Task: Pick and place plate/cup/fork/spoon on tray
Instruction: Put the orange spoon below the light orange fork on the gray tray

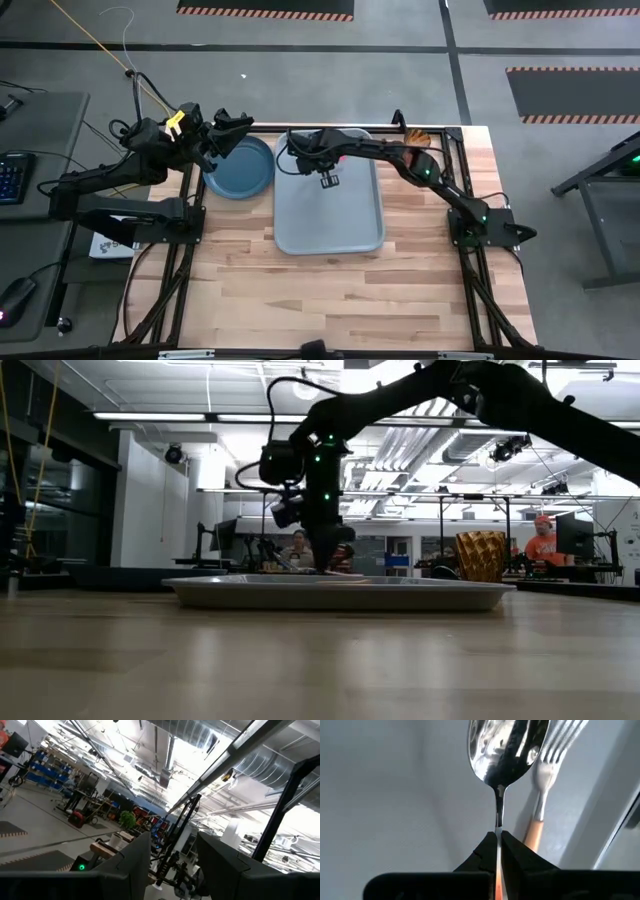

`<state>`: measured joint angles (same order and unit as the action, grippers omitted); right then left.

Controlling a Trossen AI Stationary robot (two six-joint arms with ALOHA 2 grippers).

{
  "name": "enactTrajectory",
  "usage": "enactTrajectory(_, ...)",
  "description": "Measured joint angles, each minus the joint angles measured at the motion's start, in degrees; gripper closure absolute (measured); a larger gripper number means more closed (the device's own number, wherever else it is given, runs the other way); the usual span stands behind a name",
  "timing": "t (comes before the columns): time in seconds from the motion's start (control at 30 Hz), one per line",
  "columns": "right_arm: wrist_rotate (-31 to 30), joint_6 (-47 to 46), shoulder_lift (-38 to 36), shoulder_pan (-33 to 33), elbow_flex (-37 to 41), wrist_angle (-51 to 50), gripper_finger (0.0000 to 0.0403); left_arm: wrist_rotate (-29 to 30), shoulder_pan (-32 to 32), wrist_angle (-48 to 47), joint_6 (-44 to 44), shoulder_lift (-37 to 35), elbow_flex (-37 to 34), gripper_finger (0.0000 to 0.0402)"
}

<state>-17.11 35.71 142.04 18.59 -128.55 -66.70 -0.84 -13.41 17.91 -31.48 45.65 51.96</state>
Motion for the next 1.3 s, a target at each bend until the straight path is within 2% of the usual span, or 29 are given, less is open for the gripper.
enactTrajectory(0.17,-0.1,-4.8,1.3,1.4,0.0,-0.5,0.0403,0.0,0.0,0.0,0.0,0.0,0.0,0.0252)
enactTrajectory(0.43,1.3,-3.3,1.6,2.1,0.0,0.3,0.0403,0.0,0.0,0.0,0.0,0.0,0.0,0.0252)
enactTrajectory(1.3,0.2,-4.8,2.8,2.0,0.0,2.7,0.0403,0.0,0.0,0.0,0.0,0.0,0.0,0.0252)
